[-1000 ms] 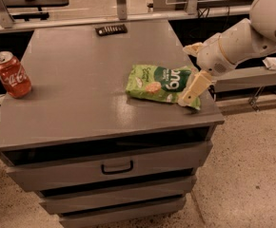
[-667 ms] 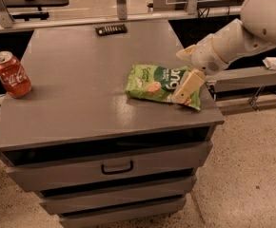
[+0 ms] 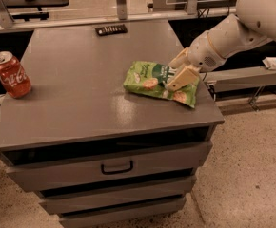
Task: Move green rice chip bag near rxbar chocolate
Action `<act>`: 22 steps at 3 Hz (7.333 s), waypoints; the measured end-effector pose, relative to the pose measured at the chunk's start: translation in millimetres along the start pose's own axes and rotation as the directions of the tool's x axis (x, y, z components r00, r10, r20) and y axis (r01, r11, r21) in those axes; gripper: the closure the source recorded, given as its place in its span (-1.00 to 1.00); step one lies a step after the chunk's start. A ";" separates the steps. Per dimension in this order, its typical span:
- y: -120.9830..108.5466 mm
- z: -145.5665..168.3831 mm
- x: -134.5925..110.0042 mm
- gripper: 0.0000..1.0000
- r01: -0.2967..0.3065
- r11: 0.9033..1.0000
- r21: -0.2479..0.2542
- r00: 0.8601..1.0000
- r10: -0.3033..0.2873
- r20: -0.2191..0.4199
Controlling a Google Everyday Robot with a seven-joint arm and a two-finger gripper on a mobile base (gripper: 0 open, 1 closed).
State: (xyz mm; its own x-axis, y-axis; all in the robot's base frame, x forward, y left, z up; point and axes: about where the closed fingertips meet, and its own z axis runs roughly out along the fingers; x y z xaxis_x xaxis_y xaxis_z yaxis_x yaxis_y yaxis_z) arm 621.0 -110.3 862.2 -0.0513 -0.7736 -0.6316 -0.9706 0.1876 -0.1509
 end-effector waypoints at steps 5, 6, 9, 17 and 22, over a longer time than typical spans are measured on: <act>-76.1 -64.9 -7.0 1.00 0.017 0.966 0.257 0.998 -0.032 0.053; -139.4 -59.2 1.3 1.00 0.005 0.941 0.339 0.998 -0.026 0.058; -262.5 -25.4 -20.7 1.00 -0.061 0.858 0.511 0.991 -0.011 0.137; -268.6 65.1 -65.5 -1.00 -0.182 0.895 0.407 0.975 0.111 0.192; -99.1 -77.4 -99.1 -1.00 -0.068 0.995 0.078 0.847 0.017 0.532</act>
Offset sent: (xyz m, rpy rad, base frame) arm -0.0246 -0.0687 0.1183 0.0451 -0.1631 -0.1171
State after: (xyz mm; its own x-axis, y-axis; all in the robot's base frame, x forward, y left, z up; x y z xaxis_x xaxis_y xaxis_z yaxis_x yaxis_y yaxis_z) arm 704.1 -99.0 998.6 0.0656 -0.3299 -0.9417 -0.9436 0.2865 -0.1661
